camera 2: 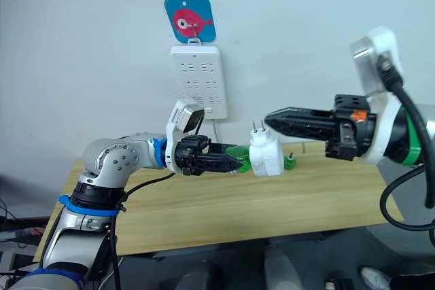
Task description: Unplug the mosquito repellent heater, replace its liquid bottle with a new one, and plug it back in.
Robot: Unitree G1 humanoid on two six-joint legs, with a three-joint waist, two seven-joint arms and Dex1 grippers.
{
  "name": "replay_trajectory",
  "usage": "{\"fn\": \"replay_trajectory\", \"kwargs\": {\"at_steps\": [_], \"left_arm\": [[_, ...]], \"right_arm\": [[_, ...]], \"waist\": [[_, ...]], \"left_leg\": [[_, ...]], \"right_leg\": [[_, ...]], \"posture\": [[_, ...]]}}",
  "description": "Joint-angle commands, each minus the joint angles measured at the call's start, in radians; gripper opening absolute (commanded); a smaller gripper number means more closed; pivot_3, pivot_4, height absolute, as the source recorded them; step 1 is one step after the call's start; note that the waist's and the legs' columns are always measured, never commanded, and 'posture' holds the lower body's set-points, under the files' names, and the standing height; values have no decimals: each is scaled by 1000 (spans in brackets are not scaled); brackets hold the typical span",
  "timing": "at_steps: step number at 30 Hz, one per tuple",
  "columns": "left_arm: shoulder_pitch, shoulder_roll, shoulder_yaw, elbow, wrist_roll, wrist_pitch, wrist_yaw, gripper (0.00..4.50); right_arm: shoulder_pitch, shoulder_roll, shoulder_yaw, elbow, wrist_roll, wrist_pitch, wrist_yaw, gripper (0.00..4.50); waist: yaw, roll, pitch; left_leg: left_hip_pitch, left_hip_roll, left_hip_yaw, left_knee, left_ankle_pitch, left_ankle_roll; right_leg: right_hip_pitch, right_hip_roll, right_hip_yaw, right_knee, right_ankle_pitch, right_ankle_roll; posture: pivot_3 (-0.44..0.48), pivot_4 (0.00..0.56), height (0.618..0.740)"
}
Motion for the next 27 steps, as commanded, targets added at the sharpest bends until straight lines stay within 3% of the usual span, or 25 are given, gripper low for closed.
{"fn": "replay_trajectory", "kwargs": {"at_steps": [1,19,27], "left_arm": [[-20,-3,2,-29,-8,-25,-33,2341],[-9,-2,10,-63,-15,-38,-42,2341],[-15,-5,22,-86,-37,-18,-26,2341]], "right_arm": [[-21,14,33,-2,-66,5,-6,0],[-25,84,53,87,-165,43,5,0],[125,85,43,72,-334,48,32,0]], "waist": [[-1,0,0],[-3,1,-2],[-2,1,-2]], "left_leg": [[0,0,0,0,0,0],[0,0,0,0,0,0],[-1,0,-1,0,0,0]], "right_leg": [[0,0,0,0,0,0],[0,0,1,0,0,0],[0,0,1,0,0,0]], "posture": [[-248,114,730],[-233,109,730],[-229,112,730]]}}
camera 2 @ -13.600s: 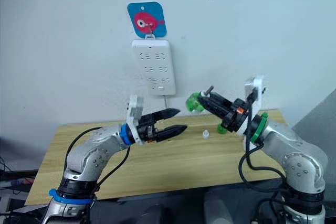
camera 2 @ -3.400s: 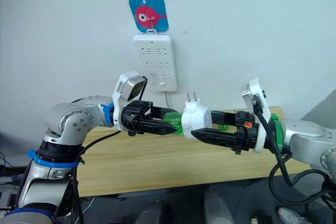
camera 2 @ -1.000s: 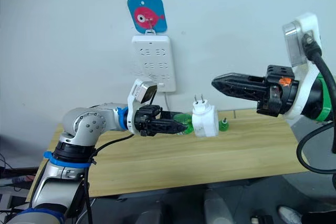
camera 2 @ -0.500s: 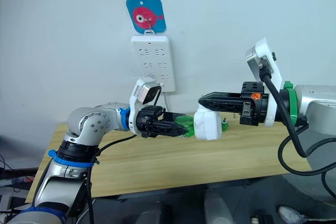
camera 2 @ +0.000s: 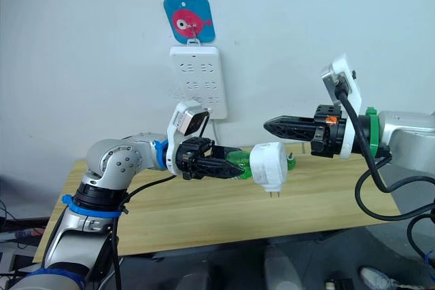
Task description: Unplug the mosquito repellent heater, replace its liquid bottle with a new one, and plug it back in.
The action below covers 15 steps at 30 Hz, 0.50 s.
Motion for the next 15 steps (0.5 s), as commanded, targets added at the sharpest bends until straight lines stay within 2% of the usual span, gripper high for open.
{"fn": "replay_trajectory", "kwargs": {"at_steps": [1,5,15], "left_arm": [[-20,-6,30,-37,-36,1,5,2341],[-26,-10,31,-30,-33,-2,10,2341],[-43,-40,50,20,-1,-36,59,2341]], "right_arm": [[63,-9,-32,-45,-80,2,33,0],[114,-2,-39,-100,-69,15,51,0],[154,-54,-80,-187,106,42,97,0]], "waist": [[0,0,0],[-3,1,-1],[-4,1,-2]], "left_leg": [[0,0,0,0,0,0],[0,0,0,0,0,0],[1,0,0,0,0,0]], "right_leg": [[0,0,0,0,0,0],[0,0,0,0,0,0],[1,0,-1,0,0,0]], "posture": [[-229,112,730],[-230,113,730],[-233,116,730]]}}
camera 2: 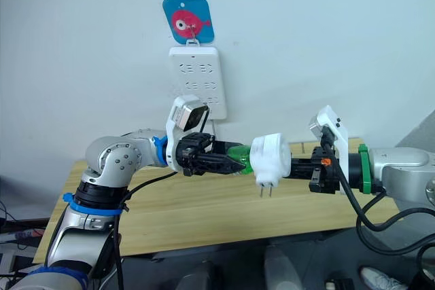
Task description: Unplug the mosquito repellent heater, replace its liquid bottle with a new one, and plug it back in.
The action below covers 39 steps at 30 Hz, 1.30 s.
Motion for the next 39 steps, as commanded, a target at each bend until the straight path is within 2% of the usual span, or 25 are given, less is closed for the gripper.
{"fn": "replay_trajectory", "kwargs": {"at_steps": [1,11,27,39], "left_arm": [[-15,-18,17,7,3,-19,24,2341],[-13,-35,22,35,47,-76,60,2341],[29,20,-54,-3,113,-148,-45,2341],[34,48,-58,-41,85,-114,-94,2341]], "right_arm": [[-1,-17,-40,-45,78,-15,11,0],[-25,-34,-30,-52,193,-52,-38,0],[-182,70,23,79,202,-136,-266,0],[-186,59,53,133,128,-66,-285,0]], "waist": [[0,0,0],[0,0,0],[-11,0,0],[-12,0,0]], "left_leg": [[0,0,0,0,0,0],[0,0,0,0,0,0],[0,0,-1,0,0,0],[-1,0,0,0,0,0]], "right_leg": [[0,0,0,0,0,0],[0,0,0,0,0,0],[0,0,1,0,0,0],[0,0,1,0,0,0]], "posture": [[-234,116,730],[-233,118,730],[-235,120,730],[-233,119,730]]}}
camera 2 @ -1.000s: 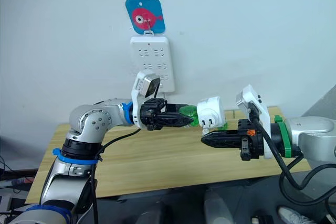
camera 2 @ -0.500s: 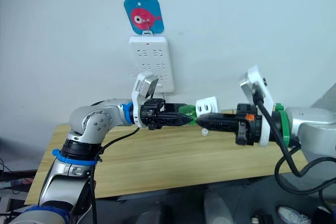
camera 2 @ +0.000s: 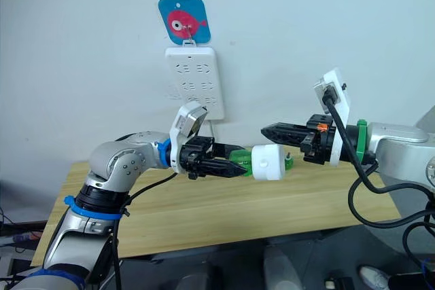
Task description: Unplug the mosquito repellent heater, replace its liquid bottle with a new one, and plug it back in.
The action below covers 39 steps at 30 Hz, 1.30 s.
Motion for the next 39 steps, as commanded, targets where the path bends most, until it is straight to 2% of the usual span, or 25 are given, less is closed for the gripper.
{"fn": "replay_trajectory", "kwargs": {"at_steps": [1,13,25,39], "left_arm": [[-9,18,9,-49,-36,17,-34,2341],[-26,29,39,-33,-103,101,-47,2341],[-67,-16,92,-6,-149,166,39,2341],[-69,-46,107,28,-130,142,90,2341]], "right_arm": [[-3,-10,-26,3,-26,10,2,0],[108,-10,-42,-41,-85,42,68,0],[154,-26,-54,-75,0,52,80,0],[176,-38,-66,-102,92,29,71,0]], "waist": [[0,0,0],[0,0,0],[-1,0,0],[-1,0,0]], "left_leg": [[0,0,0,0,0,0],[0,0,-1,0,0,0],[0,0,-1,0,0,0],[0,0,-1,0,0,0]], "right_leg": [[0,0,0,0,0,0],[0,0,0,0,0,0],[0,0,0,0,0,0],[0,0,0,0,0,0]], "posture": [[-233,119,730],[-240,114,730],[-239,117,730],[-240,119,730]]}}
